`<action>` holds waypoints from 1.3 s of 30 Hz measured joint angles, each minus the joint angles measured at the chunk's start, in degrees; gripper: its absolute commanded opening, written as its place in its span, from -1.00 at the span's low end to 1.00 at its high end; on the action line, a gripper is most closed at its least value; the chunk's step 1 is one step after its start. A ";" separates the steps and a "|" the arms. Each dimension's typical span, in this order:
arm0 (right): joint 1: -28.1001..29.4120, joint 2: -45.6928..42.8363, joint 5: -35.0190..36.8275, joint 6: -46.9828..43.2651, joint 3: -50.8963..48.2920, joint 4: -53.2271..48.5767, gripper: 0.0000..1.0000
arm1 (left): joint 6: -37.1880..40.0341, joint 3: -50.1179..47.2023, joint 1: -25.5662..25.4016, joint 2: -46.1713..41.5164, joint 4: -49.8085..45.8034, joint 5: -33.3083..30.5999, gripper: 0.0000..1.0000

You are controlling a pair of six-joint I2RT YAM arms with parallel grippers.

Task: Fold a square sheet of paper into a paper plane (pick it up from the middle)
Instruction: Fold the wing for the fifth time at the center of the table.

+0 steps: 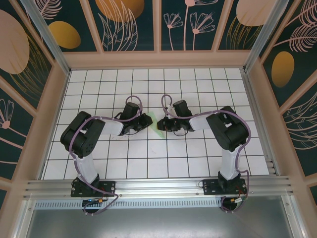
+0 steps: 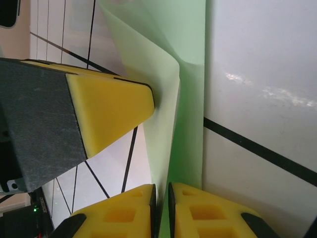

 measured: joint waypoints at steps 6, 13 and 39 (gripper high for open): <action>0.02 -3.34 -0.44 0.07 -1.01 -0.37 -0.64 | 0.00 0.02 0.00 0.00 -0.04 -0.02 -0.66; 0.31 -5.01 -0.79 0.07 -1.81 -1.46 -0.67 | -0.02 0.02 0.00 0.00 -0.04 -0.02 -0.66; 1.31 -3.06 1.33 -0.44 -2.21 -6.49 -0.72 | -0.22 0.02 0.00 0.00 -0.04 -0.17 -0.67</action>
